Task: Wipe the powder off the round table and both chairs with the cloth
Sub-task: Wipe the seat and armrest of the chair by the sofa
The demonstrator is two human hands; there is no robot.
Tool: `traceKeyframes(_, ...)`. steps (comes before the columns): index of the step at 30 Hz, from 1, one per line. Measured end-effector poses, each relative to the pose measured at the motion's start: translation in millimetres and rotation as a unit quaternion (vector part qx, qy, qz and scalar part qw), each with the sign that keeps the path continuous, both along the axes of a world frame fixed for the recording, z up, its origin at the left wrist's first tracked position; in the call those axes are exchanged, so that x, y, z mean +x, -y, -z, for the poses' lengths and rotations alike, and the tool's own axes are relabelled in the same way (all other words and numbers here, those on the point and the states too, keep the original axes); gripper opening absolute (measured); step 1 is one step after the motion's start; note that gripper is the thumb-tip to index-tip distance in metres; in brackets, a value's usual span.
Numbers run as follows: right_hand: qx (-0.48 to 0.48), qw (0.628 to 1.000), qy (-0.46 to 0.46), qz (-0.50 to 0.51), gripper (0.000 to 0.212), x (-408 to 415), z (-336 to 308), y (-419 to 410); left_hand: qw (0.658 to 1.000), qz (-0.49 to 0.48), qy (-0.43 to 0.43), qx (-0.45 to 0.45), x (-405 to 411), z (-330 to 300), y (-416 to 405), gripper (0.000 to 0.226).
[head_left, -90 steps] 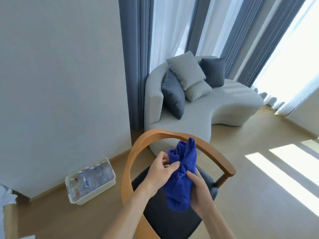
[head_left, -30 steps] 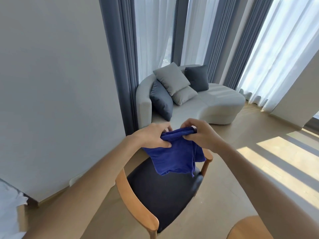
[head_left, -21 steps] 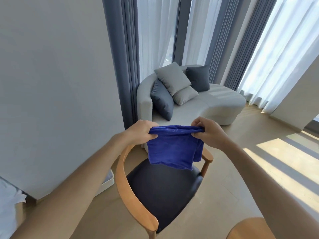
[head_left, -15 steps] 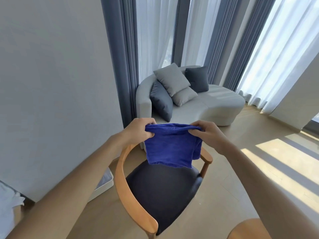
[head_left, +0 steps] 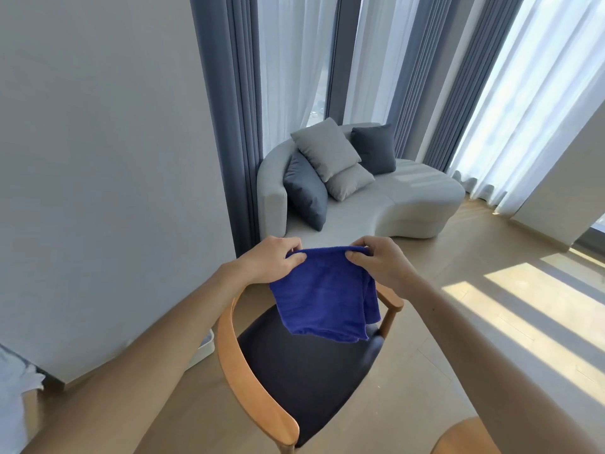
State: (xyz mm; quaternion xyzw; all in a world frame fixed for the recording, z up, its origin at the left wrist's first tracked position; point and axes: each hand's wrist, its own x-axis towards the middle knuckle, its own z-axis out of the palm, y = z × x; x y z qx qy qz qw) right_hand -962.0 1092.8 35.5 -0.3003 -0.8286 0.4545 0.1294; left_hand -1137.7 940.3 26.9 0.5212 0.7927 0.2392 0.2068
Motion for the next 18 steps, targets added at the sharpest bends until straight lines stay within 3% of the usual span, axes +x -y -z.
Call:
traceKeyframes(6,-0.041,0.997,-0.02,-0.054,0.019,5.1,-0.2,-8.1,0.999,0.044,0.009,-0.027,-4.1,-2.9,-0.4,0.013)
traceKeyframes(11,0.003,0.994,-0.006,-0.109,0.021,4.4,0.0,-8.7,0.993,0.105,0.012,-0.051,-4.2,-5.2,-1.7,0.042)
traceKeyframes(18,0.142,0.965,0.104,-0.196,0.035,3.0,-1.7,-1.3,0.985,0.084,-0.144,-0.033,1.3,-2.8,-10.0,0.045)
